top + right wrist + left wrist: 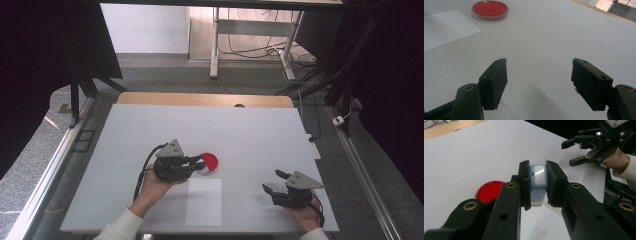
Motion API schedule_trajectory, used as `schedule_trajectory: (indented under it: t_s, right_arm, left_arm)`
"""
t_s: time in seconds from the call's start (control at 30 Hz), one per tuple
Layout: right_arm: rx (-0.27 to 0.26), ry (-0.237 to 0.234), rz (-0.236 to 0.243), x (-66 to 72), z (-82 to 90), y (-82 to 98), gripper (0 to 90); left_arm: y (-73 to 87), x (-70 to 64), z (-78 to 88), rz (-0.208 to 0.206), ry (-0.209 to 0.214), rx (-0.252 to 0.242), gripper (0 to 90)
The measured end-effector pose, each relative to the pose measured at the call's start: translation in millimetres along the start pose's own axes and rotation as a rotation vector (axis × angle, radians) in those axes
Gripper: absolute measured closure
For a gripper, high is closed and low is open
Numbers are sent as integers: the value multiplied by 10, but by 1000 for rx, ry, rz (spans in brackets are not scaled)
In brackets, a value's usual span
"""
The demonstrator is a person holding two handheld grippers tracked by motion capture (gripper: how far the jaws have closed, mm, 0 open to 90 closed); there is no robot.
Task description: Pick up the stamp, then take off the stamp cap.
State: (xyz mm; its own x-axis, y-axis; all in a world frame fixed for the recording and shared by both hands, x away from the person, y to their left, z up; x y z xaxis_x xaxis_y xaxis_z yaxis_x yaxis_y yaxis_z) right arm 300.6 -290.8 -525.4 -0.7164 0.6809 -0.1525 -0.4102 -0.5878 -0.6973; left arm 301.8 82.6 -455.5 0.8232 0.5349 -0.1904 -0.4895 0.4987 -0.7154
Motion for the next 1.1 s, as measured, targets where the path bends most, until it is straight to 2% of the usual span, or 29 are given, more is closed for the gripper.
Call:
schedule_trajectory:
  t_s: [0.2,0.53,0.97,1.1]
  right_arm:
    - [2,1,-22,-19,-25,3,285]
    - [-4,4,-16,6,15,15,285]
    - [-2,18,-4,26,21,5,285]
    - [-11,8,-14,40,27,-13,285]
  left_arm:
    - [-30,-73,-69,-17,22,1,748]
    - [-46,-204,-178,-33,19,25,747]
    - [-32,-180,-194,-13,11,18,746]
    - [-21,-148,-183,0,13,9,746]
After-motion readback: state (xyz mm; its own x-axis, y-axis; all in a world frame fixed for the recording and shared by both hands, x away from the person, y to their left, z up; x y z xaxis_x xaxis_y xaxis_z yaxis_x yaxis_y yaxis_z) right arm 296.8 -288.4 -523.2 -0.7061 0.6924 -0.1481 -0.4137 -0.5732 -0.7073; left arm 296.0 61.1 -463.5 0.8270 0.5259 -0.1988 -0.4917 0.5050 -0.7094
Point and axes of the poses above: each handheld gripper's, and its own axes: z roughly backward along the jaws, y roughly out of its underside, x roughly to its left, the point moved 2 cm from there along -z, roughly forward along the jaws, and after that the axes turned 15 degrees about x, right-handed, at the moved point
